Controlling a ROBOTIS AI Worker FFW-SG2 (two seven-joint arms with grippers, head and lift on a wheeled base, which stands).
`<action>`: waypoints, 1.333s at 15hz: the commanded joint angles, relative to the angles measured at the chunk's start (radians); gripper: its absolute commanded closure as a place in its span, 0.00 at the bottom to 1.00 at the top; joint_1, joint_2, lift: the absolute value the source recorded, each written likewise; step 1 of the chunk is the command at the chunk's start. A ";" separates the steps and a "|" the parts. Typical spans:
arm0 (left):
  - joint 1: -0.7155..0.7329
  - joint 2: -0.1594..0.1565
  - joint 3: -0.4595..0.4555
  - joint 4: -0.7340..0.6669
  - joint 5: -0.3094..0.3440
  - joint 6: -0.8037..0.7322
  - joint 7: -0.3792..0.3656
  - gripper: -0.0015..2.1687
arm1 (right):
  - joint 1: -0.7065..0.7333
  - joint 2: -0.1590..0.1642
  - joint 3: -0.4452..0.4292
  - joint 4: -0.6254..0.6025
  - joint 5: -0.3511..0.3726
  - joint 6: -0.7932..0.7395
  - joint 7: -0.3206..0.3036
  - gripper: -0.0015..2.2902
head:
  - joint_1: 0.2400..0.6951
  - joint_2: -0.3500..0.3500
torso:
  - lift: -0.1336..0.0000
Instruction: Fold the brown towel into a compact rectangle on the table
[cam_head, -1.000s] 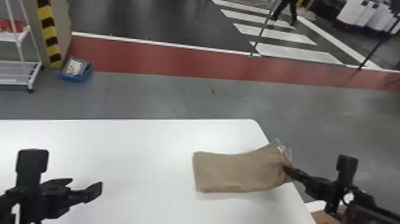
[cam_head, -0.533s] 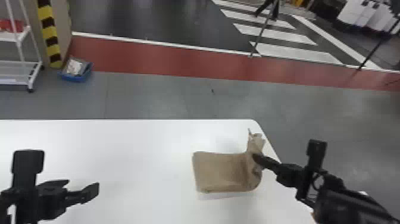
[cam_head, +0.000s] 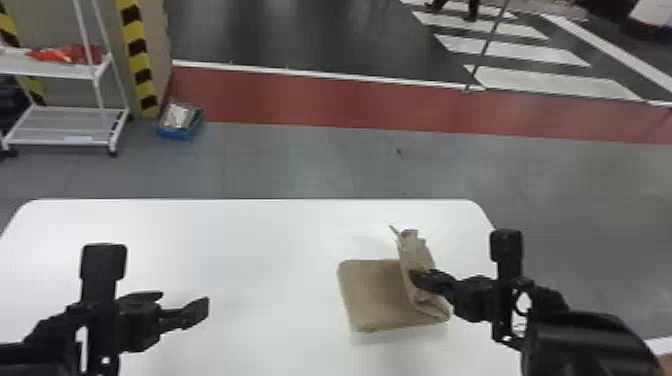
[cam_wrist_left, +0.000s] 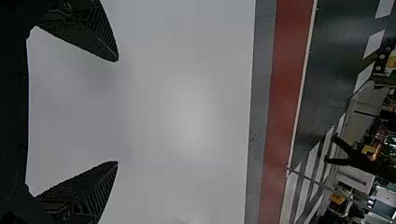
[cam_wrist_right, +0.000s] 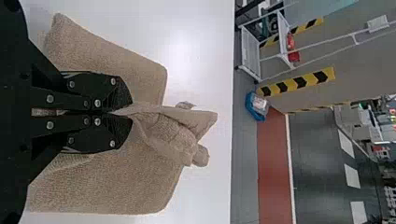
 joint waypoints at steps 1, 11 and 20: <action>-0.004 0.000 -0.002 0.007 -0.001 -0.006 0.000 0.05 | 0.007 0.001 0.065 0.009 0.028 0.000 -0.004 0.56 | 1.00 0.21 | 1.00; -0.001 -0.001 0.009 0.004 0.001 -0.006 -0.014 0.05 | 0.053 -0.001 0.078 -0.012 0.042 -0.049 0.197 0.01 | 1.00 0.34 | 1.00; 0.002 -0.001 0.007 0.000 0.001 -0.006 -0.018 0.05 | 0.072 -0.011 -0.017 -0.022 0.051 -0.037 0.429 0.40 | 1.00 0.27 | 1.00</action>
